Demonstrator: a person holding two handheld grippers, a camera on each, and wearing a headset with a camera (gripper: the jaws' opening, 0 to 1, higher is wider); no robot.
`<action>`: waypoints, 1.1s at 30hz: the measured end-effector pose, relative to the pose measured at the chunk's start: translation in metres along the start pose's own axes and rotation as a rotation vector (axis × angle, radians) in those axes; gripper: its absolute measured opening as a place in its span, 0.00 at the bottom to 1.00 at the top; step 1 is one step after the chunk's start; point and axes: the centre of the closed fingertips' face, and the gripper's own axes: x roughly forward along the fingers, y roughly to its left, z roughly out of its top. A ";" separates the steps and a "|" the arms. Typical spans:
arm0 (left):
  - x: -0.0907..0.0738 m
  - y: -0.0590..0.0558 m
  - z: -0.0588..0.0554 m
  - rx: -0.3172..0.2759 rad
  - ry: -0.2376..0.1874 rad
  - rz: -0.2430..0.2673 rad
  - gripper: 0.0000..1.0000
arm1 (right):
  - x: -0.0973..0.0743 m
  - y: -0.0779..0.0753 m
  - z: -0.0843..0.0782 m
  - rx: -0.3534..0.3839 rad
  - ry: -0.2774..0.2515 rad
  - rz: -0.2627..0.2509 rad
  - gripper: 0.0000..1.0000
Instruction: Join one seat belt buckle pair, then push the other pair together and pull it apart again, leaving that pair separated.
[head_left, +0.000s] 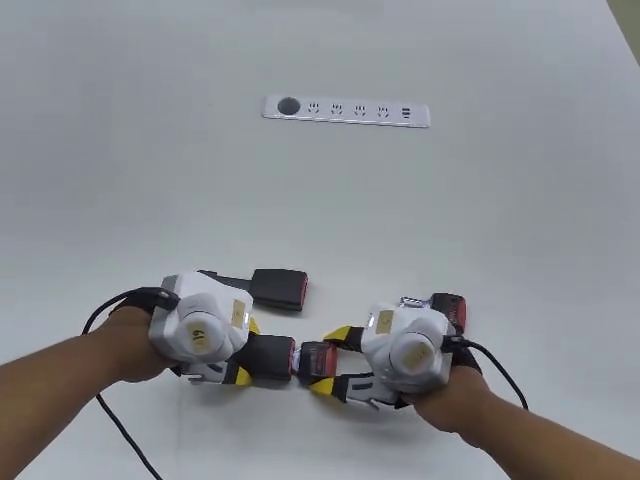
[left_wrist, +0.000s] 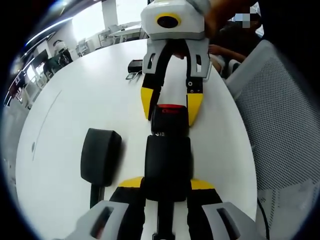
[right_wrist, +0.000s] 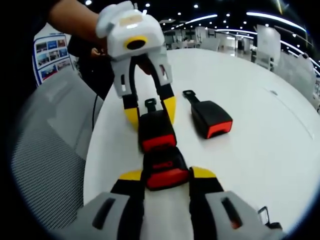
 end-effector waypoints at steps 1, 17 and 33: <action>0.000 0.000 0.000 0.000 -0.001 -0.001 0.32 | -0.001 0.001 0.000 -0.001 0.000 0.001 0.34; -0.002 0.002 -0.001 0.001 -0.030 -0.017 0.32 | -0.001 0.001 -0.003 -0.011 0.017 0.001 0.34; -0.003 0.001 0.000 -0.001 -0.094 -0.044 0.32 | -0.003 0.001 -0.007 -0.098 0.038 -0.017 0.33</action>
